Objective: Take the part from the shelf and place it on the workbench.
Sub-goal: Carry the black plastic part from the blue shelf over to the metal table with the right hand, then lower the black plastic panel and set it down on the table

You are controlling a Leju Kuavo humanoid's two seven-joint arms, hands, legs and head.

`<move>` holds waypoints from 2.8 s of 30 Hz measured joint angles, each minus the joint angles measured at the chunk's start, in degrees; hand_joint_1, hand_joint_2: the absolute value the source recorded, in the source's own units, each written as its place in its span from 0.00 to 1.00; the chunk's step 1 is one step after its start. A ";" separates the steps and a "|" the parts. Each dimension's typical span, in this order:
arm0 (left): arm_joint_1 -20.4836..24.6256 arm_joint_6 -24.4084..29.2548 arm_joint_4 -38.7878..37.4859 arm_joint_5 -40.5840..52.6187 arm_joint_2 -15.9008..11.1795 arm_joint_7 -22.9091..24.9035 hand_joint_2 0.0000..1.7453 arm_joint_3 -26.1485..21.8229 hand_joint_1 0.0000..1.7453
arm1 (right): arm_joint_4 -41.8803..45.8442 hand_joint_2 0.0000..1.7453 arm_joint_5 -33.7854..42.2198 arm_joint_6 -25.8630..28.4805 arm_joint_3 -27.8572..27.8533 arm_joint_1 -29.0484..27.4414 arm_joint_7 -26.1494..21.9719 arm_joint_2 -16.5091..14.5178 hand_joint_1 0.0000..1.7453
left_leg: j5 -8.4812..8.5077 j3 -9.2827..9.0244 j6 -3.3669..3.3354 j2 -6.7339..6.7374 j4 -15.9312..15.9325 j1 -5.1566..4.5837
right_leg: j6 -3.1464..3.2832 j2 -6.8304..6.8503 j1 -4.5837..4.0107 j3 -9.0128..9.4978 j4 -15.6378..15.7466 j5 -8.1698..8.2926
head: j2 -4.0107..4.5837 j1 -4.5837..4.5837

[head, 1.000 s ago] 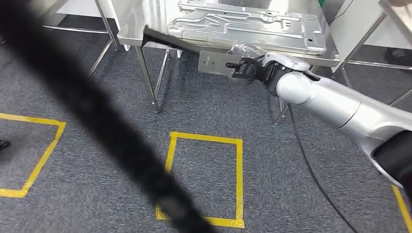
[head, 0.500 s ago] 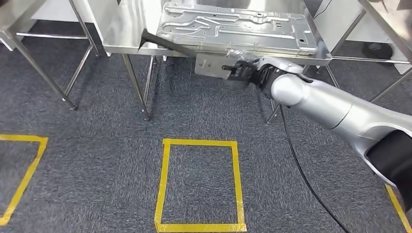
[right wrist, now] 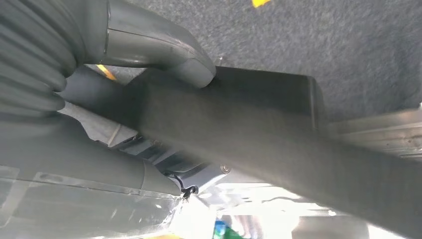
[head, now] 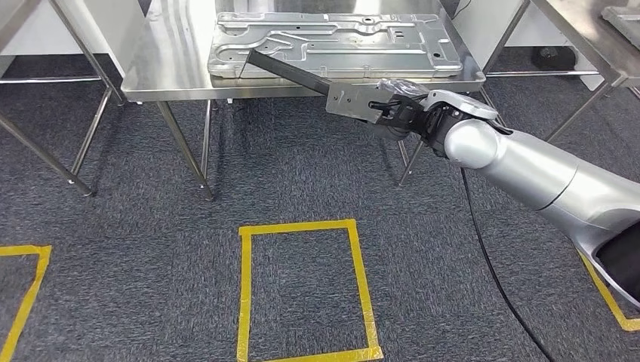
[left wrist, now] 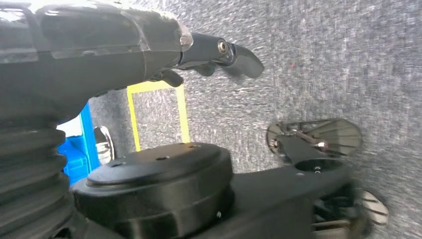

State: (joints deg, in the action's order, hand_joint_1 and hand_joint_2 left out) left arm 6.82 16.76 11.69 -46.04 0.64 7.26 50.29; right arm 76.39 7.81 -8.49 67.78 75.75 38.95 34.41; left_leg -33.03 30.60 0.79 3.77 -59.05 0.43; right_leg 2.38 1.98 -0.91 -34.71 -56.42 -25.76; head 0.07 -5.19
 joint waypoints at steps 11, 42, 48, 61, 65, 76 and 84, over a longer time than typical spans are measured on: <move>-0.27 0.00 -0.02 -0.23 -0.40 0.83 1.00 0.40 0.00 | -0.30 1.00 -1.97 -1.26 1.53 0.44 0.00 -0.26 1.00 | 3.89 5.38 0.96 -3.85 -3.43 0.76 | -2.19 -3.11 0.91 1.16 -1.93 -3.56 | 0.00 2.40; -1.27 0.60 0.17 -0.59 0.31 -1.18 1.00 2.17 0.00 | 5.94 1.00 -4.53 -1.51 0.78 -1.33 0.00 0.81 1.00 | 8.87 9.36 -1.08 -4.11 0.66 -0.32 | -1.10 -2.20 -0.61 10.99 3.51 -6.41 | 0.00 1.67; -0.87 0.86 0.29 0.33 0.52 -2.78 1.00 2.35 0.00 | 6.37 1.00 -4.43 -1.31 0.32 -1.52 0.02 1.07 1.00 | 7.82 6.25 -2.75 -4.27 1.87 0.17 | -3.92 -2.43 0.50 9.20 -2.54 -10.56 | 0.00 1.36; -1.87 1.21 0.11 1.31 1.25 -4.10 1.00 3.17 0.00 | 6.55 1.00 -4.20 -0.55 1.55 -4.79 0.02 3.28 1.00 | 2.38 -6.68 1.26 -4.79 7.76 3.01 | -2.68 -1.95 1.54 0.11 -0.59 6.78 | 0.00 -1.00; -1.22 1.19 0.11 1.32 1.05 -4.11 1.00 3.19 0.00 | 7.16 1.00 -4.25 -0.33 0.39 -3.92 0.02 3.37 1.00 | -3.59 -1.45 0.08 -4.03 -3.41 1.81 | -2.87 -1.68 1.85 6.38 6.71 1.36 | 0.00 1.12; -1.30 1.16 0.08 1.32 0.76 -3.97 1.00 3.23 0.00 | 7.89 1.00 -4.45 -0.28 0.86 -3.96 0.02 3.86 1.00 | 6.01 3.17 -0.52 -4.11 -1.51 0.62 | -4.41 -2.38 1.34 6.33 2.62 -3.79 | 0.00 1.78; -1.49 1.37 0.02 0.70 0.66 -1.55 1.00 3.23 0.00 | 8.60 1.00 -5.13 -0.29 0.69 -5.11 0.02 3.72 1.00 | 2.53 0.40 -2.17 -3.36 0.92 0.11 | -4.73 -1.90 1.55 -2.97 -12.30 -6.16 | 0.00 -0.82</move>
State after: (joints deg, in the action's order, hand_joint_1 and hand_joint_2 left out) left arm 5.33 18.13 11.72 -45.33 1.30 5.71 53.53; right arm 84.99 2.68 -8.78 68.47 70.64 38.97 38.14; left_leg -30.50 31.01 -1.38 0.41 -58.13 0.55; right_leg -2.35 0.09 0.64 -37.68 -68.73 -31.92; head 0.07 -6.02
